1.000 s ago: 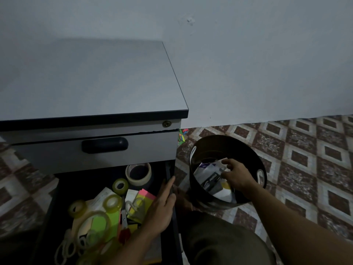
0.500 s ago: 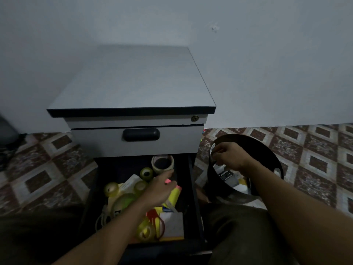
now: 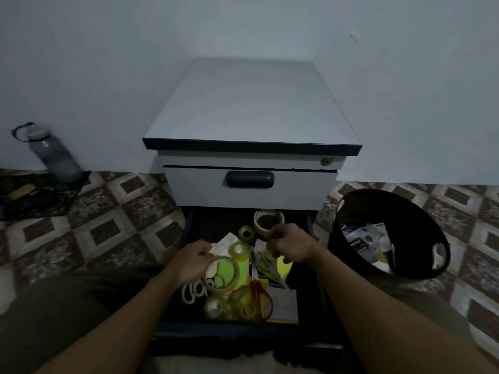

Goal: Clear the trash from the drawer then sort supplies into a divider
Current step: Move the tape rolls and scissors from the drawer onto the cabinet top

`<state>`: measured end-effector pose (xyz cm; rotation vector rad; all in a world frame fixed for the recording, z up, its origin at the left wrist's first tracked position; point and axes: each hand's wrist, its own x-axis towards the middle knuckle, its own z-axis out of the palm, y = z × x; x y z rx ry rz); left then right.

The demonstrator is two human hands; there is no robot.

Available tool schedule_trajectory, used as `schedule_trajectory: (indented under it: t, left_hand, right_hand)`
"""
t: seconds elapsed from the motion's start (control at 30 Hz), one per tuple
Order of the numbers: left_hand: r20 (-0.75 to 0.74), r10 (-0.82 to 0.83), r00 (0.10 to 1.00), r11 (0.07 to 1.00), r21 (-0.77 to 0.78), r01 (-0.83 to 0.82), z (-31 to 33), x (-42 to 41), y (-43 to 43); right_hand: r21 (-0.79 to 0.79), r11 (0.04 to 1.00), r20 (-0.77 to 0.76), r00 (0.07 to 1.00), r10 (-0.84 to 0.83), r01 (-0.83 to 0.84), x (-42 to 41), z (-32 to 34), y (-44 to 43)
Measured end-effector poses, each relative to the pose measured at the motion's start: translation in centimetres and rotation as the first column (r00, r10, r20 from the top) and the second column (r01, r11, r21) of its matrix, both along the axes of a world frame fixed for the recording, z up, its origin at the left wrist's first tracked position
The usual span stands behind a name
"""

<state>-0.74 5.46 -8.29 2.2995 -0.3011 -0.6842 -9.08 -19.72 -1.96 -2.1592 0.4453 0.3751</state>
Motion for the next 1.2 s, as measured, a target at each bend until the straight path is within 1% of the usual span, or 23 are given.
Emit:
schedule_trajectory:
  t: [0.07,0.17,0.23,0.3,0.4,0.5,0.57,0.67,0.73,0.9,1.1,1.2]
  left_hand:
    - [0.001,-0.039,0.999,0.999,0.012,0.039,-0.4,-0.5,0.4]
    - [-0.017,-0.112,0.994,0.994,0.011,0.112,-0.4,-1.3,0.7]
    - [-0.01,-0.165,0.986,0.986,0.014,0.166,-0.5,-2.0,0.8]
    - [0.028,-0.201,0.979,0.979,0.035,0.2,-0.7,-2.7,1.1]
    - [0.063,-0.24,0.969,0.966,0.111,0.232,-0.8,-3.3,1.3]
    - [0.026,-0.258,0.966,0.943,0.225,0.246,-0.8,-3.7,1.0]
    - [-0.015,-0.262,0.965,0.936,0.239,0.257,-0.9,-3.7,0.9]
    - [-0.104,-0.279,0.955,0.933,0.205,0.295,-1.0,-3.9,0.9]
    - [-0.114,-0.316,0.942,0.916,0.224,0.334,-0.9,-4.2,0.9]
    - [-0.011,-0.386,0.922,0.856,0.369,0.362,-1.2,-4.6,1.1]
    - [0.082,-0.435,0.897,0.805,0.482,0.347,-1.0,-5.5,0.4]
    - [0.098,-0.424,0.9,0.809,0.488,0.328,-0.7,-5.8,0.1]
  right_hand:
    - [-0.004,0.999,0.001,0.999,0.051,-0.051,-0.5,-1.5,1.2]
    - [-0.052,0.988,0.019,0.989,0.148,-0.147,-1.8,-3.6,2.6]
    - [-0.047,0.976,-0.038,0.977,0.212,-0.213,-2.7,-4.6,3.6]
    - [-0.042,0.96,-0.076,0.959,0.272,-0.275,-3.1,-5.5,4.3]
    - [-0.056,0.948,-0.067,0.948,0.31,-0.314,-3.1,-6.1,5.1]
    - [-0.056,0.93,-0.084,0.93,0.359,-0.364,-3.1,-6.5,5.5]
    - [-0.07,0.913,-0.086,0.914,0.396,-0.402,-3.3,-6.7,5.6]
    - [-0.094,0.914,-0.068,0.919,0.389,-0.394,-3.3,-6.9,5.5]
    - [-0.09,0.924,-0.068,0.928,0.366,-0.371,-3.4,-7.0,5.3]
    - [-0.101,0.931,-0.057,0.936,0.347,-0.351,-3.8,-7.1,4.9]
    - [-0.111,0.933,-0.039,0.939,0.341,-0.344,-4.3,-7.2,5.0]
    - [-0.109,0.936,-0.048,0.942,0.332,-0.336,-4.2,-7.2,5.1]
